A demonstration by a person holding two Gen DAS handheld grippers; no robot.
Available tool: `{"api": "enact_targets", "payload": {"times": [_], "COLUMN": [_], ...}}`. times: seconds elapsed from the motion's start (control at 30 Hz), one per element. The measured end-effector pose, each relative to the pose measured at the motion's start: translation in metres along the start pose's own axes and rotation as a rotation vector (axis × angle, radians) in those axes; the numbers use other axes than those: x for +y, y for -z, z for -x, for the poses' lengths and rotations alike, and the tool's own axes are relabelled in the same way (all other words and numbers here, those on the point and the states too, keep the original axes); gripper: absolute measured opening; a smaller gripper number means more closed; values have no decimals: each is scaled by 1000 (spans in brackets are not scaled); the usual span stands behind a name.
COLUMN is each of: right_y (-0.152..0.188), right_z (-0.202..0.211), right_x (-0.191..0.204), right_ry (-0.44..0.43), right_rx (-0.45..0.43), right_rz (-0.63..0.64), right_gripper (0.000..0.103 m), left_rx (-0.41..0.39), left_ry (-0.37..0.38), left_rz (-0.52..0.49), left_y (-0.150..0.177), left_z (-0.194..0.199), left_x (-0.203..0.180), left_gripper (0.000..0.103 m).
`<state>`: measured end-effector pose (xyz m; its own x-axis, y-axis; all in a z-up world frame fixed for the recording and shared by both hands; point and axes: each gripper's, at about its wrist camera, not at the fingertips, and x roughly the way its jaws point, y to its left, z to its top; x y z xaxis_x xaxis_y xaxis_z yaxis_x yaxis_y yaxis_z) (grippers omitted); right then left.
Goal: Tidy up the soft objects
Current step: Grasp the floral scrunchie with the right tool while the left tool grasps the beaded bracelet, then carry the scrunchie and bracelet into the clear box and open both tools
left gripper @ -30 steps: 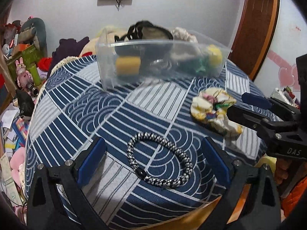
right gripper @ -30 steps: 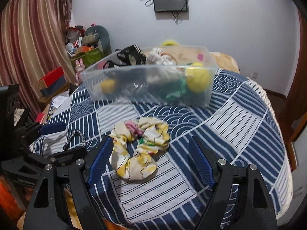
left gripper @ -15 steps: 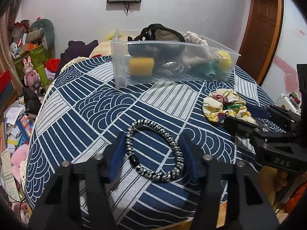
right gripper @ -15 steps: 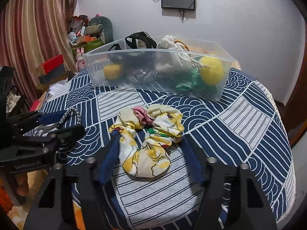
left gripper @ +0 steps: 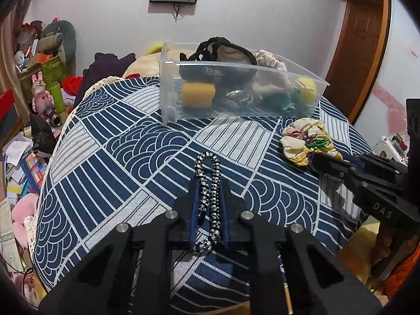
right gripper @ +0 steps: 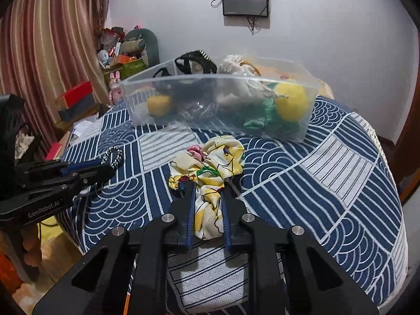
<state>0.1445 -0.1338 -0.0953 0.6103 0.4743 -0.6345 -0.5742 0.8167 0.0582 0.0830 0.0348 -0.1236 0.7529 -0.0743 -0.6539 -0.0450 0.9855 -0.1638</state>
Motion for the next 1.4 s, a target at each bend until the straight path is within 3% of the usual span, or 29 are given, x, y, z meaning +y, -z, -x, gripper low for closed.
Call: {"api": "enact_targets", "payload": {"times": [0.3, 0.9, 1.4], "right_y": [-16, -81, -110], "right_z": [18, 33, -12], "right_x": [-8, -23, -37], "right_ry": [22, 105, 129], "right_rx": [-65, -241, -206], "right_rz": [-3, 25, -26], "right_gripper": [15, 16, 16], "left_rx": [-62, -252, -175], "left_ry": [-14, -38, -27], "left_rz": [-15, -53, -14], "left_y": [-20, -102, -143], "left_z": [16, 32, -30], "left_x": [2, -1, 14], "left_gripper": [14, 14, 14]}}
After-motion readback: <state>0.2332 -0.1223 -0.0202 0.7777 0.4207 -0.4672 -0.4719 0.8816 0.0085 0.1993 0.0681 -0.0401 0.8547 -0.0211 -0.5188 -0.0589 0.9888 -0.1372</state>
